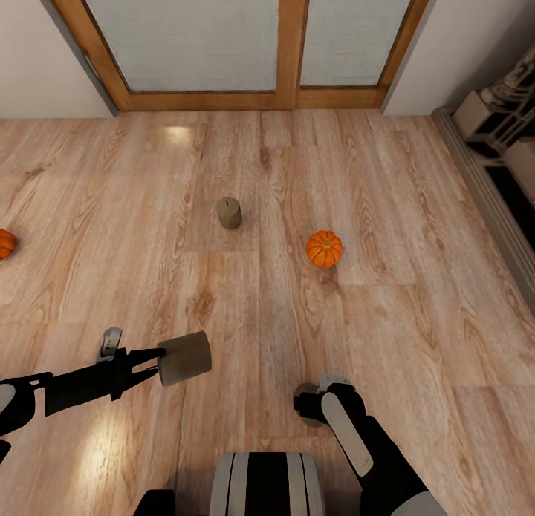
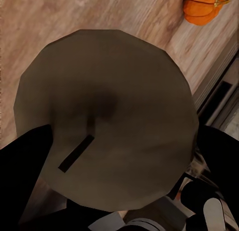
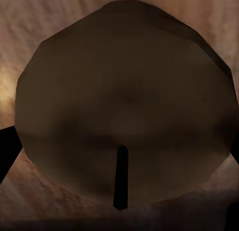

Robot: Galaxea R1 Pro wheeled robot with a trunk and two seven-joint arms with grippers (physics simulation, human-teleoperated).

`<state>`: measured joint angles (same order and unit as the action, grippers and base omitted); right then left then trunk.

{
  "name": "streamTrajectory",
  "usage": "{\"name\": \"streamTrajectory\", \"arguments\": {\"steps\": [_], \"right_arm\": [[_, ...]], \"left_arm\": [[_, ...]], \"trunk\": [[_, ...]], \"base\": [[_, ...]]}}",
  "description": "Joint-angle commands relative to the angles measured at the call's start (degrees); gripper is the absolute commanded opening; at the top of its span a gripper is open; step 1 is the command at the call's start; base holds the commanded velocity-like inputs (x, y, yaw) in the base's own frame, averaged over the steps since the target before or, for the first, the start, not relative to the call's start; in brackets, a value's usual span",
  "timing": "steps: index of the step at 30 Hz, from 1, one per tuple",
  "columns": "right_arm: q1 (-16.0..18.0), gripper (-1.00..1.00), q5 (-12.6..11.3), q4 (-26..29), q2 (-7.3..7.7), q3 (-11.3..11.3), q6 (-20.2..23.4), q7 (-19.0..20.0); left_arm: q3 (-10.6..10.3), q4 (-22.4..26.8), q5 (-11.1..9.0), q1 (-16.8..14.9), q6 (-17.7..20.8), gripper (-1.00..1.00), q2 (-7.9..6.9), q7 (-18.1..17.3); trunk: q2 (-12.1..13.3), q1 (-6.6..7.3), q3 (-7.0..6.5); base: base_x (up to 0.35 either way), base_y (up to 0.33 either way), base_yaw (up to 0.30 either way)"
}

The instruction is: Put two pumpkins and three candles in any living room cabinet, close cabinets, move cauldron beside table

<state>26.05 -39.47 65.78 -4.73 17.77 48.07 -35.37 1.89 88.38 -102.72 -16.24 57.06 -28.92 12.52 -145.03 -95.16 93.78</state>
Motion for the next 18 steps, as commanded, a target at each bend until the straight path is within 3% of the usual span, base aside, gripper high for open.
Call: {"name": "streamTrajectory", "arguments": {"steps": [1, 5, 18], "right_arm": [[0.02, -1.00, -0.70, 0.05, 0.02, 0.08, 0.01, -0.66], [0.01, -1.00, -0.75, 0.05, -0.01, 0.08, 0.01, -0.66], [0.03, -1.00, -0.79, -0.04, -0.09, 0.09, 0.01, -0.53]], "left_arm": [[0.05, 0.04, -0.73, -0.02, 0.16, -1.00, 0.00, 0.58], [0.05, 0.04, -0.73, -0.02, 0.16, -1.00, 0.00, 0.58], [-0.19, 0.04, -0.66, -0.02, 0.16, -1.00, 0.02, 0.66]], "trunk": [[-0.01, 0.01, 0.03], [-0.01, 0.01, 0.03], [0.16, 0.34, -2.85]], "base": [[0.000, 0.000, 0.000], [0.000, 0.000, 0.000], [0.000, 0.000, 0.000]]}}
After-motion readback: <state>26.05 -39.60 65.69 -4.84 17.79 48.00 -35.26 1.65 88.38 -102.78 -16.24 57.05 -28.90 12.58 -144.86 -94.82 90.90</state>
